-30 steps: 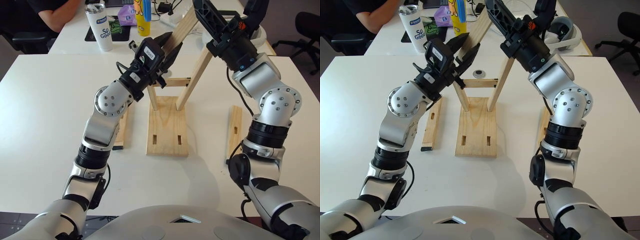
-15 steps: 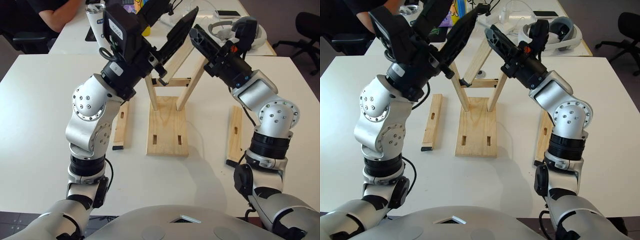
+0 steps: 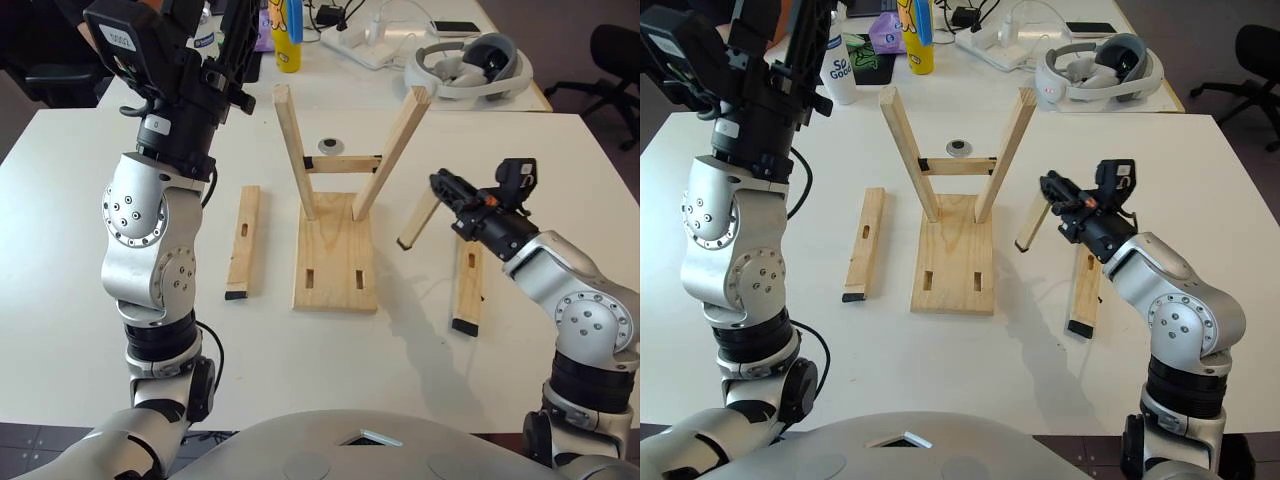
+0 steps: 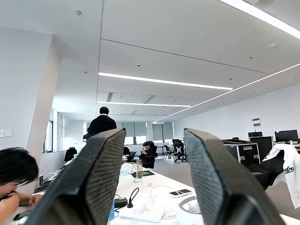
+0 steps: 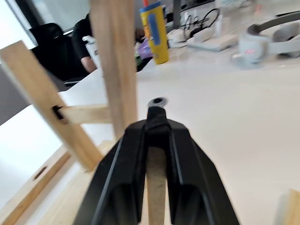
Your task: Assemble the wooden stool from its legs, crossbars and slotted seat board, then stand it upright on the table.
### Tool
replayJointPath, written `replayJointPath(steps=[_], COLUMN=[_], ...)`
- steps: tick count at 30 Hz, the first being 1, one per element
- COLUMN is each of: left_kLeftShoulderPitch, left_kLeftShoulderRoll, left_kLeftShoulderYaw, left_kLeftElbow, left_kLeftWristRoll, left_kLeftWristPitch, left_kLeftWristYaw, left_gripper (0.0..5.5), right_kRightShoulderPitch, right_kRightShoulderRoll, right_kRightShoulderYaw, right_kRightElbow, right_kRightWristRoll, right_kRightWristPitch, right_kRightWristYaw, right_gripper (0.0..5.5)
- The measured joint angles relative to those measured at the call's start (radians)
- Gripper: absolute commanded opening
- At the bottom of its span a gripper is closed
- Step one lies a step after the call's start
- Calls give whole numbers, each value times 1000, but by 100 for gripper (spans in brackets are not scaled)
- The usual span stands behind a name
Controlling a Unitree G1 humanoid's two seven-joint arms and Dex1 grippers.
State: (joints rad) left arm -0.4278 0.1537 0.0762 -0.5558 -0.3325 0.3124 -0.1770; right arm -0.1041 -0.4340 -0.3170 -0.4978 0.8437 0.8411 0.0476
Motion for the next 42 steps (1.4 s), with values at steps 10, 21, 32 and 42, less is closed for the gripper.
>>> replayJointPath(steps=[10,21,32,42], left_kLeftShoulderPitch=[29,117,119,122], left_kLeftShoulderRoll=[-29,-33,-31,-30], left_kLeftShoulderYaw=[-16,-44,-52,-46], left_kLeftElbow=[-11,-60,-54,-40], left_kLeftWristRoll=[20,58,58,56], left_kLeftWristPitch=[13,25,25,26], left_kLeftWristYaw=[70,115,101,88], left_gripper=[230,230,230,230], right_kRightShoulderPitch=[85,77,103,105], right_kRightShoulderRoll=[94,96,130,192], right_kRightShoulderYaw=[-94,-149,-147,-163], right_kRightElbow=[-152,-115,-122,-140], right_kRightWristRoll=[-162,-160,-194,-207], right_kRightWristPitch=[-6,83,111,125], right_kRightWristYaw=[-253,-266,-283,-311], right_gripper=[41,41,41,41])
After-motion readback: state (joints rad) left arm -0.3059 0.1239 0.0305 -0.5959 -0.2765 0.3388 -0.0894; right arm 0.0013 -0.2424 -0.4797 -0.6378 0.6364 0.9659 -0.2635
